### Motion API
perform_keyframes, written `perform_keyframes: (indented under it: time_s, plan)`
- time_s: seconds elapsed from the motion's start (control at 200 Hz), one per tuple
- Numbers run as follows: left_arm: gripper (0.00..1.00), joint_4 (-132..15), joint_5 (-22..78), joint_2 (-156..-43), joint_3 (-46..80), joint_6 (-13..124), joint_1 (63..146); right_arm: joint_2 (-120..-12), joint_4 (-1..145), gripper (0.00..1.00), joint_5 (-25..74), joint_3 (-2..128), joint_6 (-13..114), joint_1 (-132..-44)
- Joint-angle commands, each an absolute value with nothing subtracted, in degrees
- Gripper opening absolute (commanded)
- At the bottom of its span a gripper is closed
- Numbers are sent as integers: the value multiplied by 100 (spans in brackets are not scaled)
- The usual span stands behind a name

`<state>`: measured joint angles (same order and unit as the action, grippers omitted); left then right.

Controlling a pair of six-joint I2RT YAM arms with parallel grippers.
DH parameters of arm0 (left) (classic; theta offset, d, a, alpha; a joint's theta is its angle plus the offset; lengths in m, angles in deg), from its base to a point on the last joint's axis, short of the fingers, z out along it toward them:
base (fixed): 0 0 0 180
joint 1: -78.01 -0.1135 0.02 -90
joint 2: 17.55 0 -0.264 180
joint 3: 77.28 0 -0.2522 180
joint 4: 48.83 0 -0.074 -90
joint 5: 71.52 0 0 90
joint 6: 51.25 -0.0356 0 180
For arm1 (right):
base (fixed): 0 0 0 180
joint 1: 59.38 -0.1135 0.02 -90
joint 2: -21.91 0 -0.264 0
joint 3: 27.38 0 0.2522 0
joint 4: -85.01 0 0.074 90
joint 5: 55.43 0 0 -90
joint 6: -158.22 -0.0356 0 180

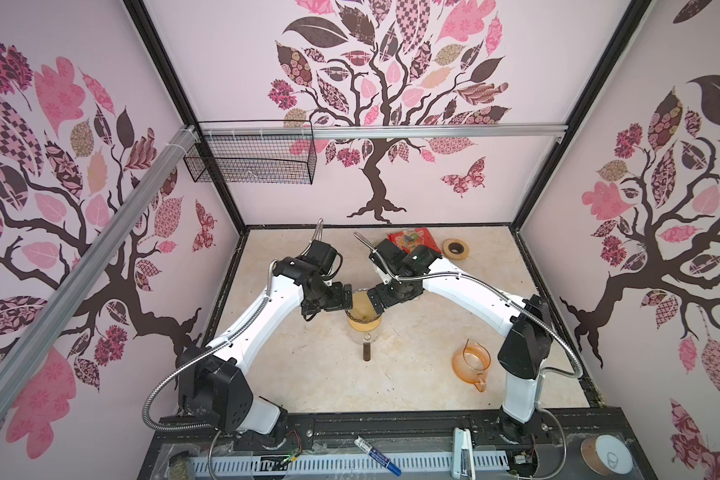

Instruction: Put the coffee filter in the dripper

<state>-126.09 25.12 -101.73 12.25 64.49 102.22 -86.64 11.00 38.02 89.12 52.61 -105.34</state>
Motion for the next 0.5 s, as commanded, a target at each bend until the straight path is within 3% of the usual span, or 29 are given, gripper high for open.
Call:
perform_keyframes:
  time_s: [0.0, 0.495]
  plan:
    - [97, -12491, 2417, -10211, 1338, 6488, 10168, -8856, 887, 100, 3940, 9081, 5266, -10550]
    - [97, -12519, 2430, -10289, 1489, 6263, 10146, -8905, 793, 100, 3816, 9471, 5275, -10548]
